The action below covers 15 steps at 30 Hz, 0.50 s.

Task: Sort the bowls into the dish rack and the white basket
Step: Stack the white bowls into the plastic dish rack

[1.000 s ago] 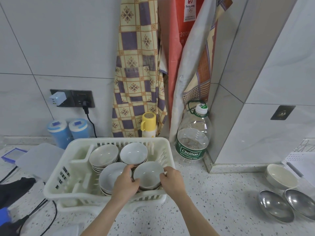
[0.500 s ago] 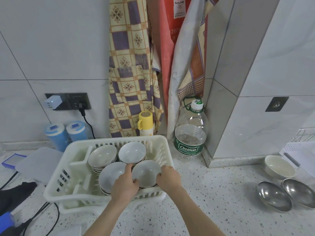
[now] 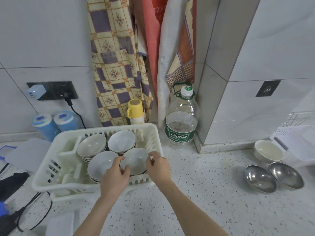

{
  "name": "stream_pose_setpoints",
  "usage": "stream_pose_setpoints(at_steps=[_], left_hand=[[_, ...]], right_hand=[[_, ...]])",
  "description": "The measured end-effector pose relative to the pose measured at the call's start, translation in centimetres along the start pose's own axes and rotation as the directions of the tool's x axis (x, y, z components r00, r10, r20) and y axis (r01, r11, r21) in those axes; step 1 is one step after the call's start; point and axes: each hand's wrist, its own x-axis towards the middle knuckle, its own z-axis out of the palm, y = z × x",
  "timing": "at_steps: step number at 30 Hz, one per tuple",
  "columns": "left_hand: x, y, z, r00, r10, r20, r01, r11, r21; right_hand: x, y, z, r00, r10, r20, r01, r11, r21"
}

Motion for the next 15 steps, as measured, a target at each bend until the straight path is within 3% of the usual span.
stream_pose_setpoints(at_steps=[3,5,10,15], left_hand=[[-1.8,0.8,0.6,1.0,-0.001,-0.007,-0.001,0.979,-0.203],[-3.6,1.8,1.7,1.0,-0.003,0.01,0.006,0.958,-0.288],[-7.9,5.7,7.2,0.994,-0.098,0.054,0.111,0.905,-0.411],[-12.4,11.5,15.3,0.958,-0.269,0.1,0.283,0.825,-0.489]], right_hand=[[-1.1,0.8,-1.7,0.997,-0.009,0.075,-0.018,0.935,0.354],[-1.8,1.7,-3.4,0.989,0.001,0.149,-0.075,0.866,0.494],[-3.8,7.1,-9.2,0.968,0.076,0.239,-0.205,0.788,0.58],[-5.6,15.5,-18.3,0.937,0.212,0.279,-0.335,0.773,0.538]])
